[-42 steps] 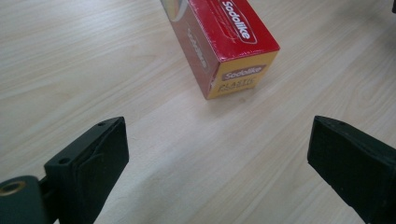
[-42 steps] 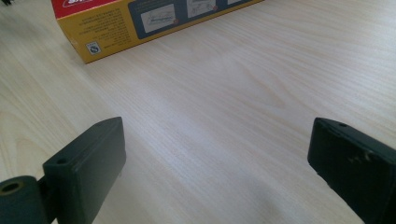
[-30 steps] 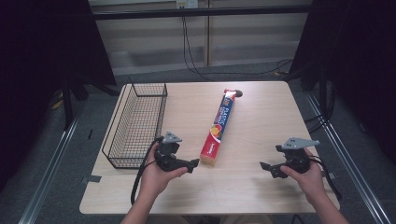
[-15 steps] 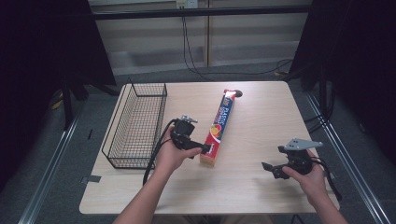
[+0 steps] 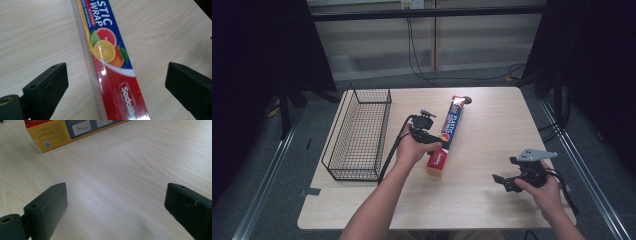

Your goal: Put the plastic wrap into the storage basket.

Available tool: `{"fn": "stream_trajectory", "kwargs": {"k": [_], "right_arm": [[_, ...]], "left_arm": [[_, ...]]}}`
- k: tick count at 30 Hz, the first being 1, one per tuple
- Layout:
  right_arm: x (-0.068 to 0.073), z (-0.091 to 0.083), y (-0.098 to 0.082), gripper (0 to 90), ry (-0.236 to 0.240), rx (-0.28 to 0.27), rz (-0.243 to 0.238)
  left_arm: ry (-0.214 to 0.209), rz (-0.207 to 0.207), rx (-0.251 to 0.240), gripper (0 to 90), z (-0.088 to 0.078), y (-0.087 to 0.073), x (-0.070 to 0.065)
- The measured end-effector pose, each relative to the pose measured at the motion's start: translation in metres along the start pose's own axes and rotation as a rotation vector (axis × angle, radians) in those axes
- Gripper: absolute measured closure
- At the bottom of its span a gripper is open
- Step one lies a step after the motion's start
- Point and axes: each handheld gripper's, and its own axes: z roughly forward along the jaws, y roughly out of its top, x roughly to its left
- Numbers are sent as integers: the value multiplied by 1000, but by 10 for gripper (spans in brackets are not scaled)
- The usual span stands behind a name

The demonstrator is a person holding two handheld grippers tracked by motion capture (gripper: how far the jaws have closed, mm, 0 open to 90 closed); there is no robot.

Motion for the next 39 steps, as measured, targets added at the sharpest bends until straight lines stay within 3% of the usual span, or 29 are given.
{"fn": "stream_trajectory", "kwargs": {"k": [4, 10, 12, 13, 18, 24, 26, 32, 37, 39], "right_arm": [[0, 0, 0, 44, 0, -2, -1], [0, 0, 0, 46, 4, -5, 4], [-1, 1, 0, 45, 1, -6, 2], [-1, 0, 0, 46, 2, -8, -1], [-1, 1, 0, 46, 1, -7, -4], [-1, 0, 1, 47, -3, -15, 4], [-1, 0, 1, 47, 0, -11, 6], [-2, 0, 1, 47, 3, -11, 8], [-1, 0, 1, 48, 6, -11, 7], [-2, -1, 1, 48, 4, -12, 8]], "left_arm": [[-12, 13, 18, 38, 11, 13, -2], [28, -30, 40, 49, 29, 28, 1], [57, -26, 50, 60, 33, 32, 3], [62, -52, 43, 78, 37, 34, 4], [89, -65, 63, 117, 47, 39, 9], [115, -60, 48, 137, 60, 46, 7], [115, -70, 73, 139, 67, 48, 8], [142, -85, 88, 160, 80, 50, 10], [140, -88, 98, 166, 88, 53, 8], [163, -75, 107, 189, 91, 55, 8]]}}
